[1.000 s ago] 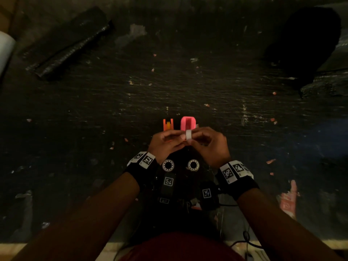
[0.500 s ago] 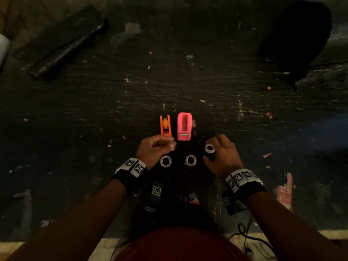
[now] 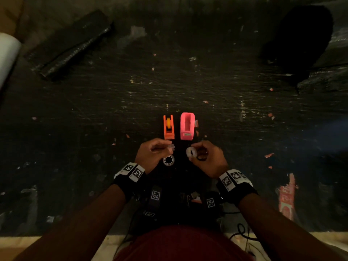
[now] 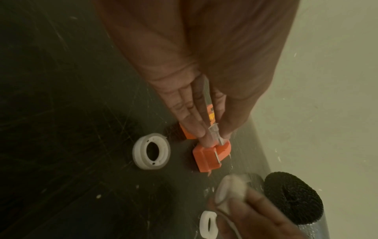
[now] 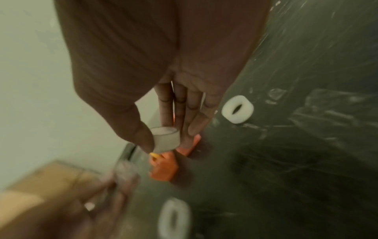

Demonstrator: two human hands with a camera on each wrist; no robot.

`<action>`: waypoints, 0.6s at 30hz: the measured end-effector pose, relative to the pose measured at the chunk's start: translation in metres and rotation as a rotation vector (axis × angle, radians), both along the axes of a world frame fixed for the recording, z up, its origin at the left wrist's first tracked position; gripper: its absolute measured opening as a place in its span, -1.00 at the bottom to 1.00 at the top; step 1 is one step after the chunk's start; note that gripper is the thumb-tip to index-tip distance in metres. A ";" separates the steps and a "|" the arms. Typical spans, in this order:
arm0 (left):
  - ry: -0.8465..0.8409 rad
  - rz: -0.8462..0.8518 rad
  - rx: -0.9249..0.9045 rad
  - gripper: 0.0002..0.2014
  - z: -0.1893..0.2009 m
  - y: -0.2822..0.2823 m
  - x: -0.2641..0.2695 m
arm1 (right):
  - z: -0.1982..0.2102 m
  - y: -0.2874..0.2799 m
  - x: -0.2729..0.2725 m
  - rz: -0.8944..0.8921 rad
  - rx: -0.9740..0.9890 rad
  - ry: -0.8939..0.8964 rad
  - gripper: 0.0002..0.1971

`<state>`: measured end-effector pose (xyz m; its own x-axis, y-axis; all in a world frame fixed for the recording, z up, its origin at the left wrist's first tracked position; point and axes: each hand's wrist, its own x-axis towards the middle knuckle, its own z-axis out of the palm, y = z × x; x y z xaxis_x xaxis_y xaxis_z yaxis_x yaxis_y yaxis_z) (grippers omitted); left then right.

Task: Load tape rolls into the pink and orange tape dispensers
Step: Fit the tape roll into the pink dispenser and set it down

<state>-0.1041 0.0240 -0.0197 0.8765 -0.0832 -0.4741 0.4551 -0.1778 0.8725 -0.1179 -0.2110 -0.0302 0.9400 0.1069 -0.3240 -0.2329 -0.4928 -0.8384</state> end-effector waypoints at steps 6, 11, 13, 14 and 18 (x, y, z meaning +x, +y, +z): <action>-0.022 -0.001 0.004 -0.72 0.002 -0.001 -0.004 | 0.018 0.004 0.005 -0.011 0.354 0.037 -0.64; -0.046 0.003 0.022 -0.68 -0.001 -0.004 -0.005 | 0.023 0.007 0.006 -0.046 0.540 0.104 -0.66; -0.040 0.002 0.017 -0.68 -0.003 -0.005 -0.006 | 0.027 0.008 0.007 -0.064 0.570 0.118 -0.68; -0.036 -0.001 0.014 -0.68 -0.002 -0.005 -0.006 | 0.029 0.008 0.007 -0.068 0.578 0.119 -0.69; -0.032 -0.017 0.016 -0.68 -0.004 -0.005 -0.007 | 0.034 0.008 0.009 -0.069 0.574 0.110 -0.74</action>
